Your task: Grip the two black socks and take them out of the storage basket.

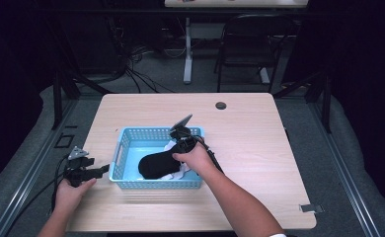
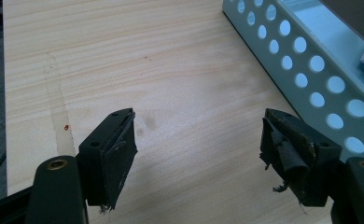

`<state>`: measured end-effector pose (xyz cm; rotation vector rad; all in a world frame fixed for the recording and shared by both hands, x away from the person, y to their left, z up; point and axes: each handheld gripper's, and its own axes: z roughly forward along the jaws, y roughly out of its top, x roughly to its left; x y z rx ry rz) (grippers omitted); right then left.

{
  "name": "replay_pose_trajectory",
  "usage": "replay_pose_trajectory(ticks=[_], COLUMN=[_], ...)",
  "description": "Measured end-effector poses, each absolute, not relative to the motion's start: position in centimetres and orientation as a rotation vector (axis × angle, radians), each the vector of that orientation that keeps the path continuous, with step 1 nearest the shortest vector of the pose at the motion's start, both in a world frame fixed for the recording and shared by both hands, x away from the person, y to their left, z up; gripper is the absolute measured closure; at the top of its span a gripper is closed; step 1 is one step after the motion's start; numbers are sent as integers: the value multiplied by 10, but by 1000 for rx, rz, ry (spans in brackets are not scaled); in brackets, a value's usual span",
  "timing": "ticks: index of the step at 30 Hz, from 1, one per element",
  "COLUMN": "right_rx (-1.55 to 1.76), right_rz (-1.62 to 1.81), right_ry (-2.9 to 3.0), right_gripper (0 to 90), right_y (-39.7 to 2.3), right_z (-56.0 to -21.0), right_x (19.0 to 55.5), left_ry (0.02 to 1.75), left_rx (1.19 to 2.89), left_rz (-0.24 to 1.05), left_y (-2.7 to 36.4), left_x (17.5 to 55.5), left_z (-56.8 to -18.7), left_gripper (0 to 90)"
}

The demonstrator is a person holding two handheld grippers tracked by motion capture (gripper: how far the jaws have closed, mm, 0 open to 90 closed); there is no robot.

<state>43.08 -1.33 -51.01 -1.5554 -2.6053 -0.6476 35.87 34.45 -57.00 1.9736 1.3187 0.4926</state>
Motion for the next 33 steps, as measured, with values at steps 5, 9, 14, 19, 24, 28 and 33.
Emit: replay_pose_trajectory(ticks=[5,9,14,19,24,28,33], right_rx=[-1533,-1526,-1483,-1457,-1441,-1417,-1411], right_rz=[-701,-762,-840,-907,-972,-1013,-1055], right_ry=[-2665,-2673,-2689,-2682,-2682,-2691,-2689], right_gripper=[833,861,865,866,866,866,866], right_y=[-12,-11,-10,-11,-11,-12,-11], right_z=[-502,-496,-481,-471,-457,-444,-433], right_x=[425,420,412,409,404,400,396], left_ry=[1318,1319,1318,1318,1318,1318,1318], left_rx=[1974,1973,1977,1977,1977,1978,1977], left_rz=[492,492,494,494,494,494,493], left_y=[344,344,344,344,344,344,344], left_x=[359,359,359,359,359,359,359], left_z=[-570,-570,-570,-570,-570,-570,-570], left_gripper=[265,265,265,265,265,265,265])
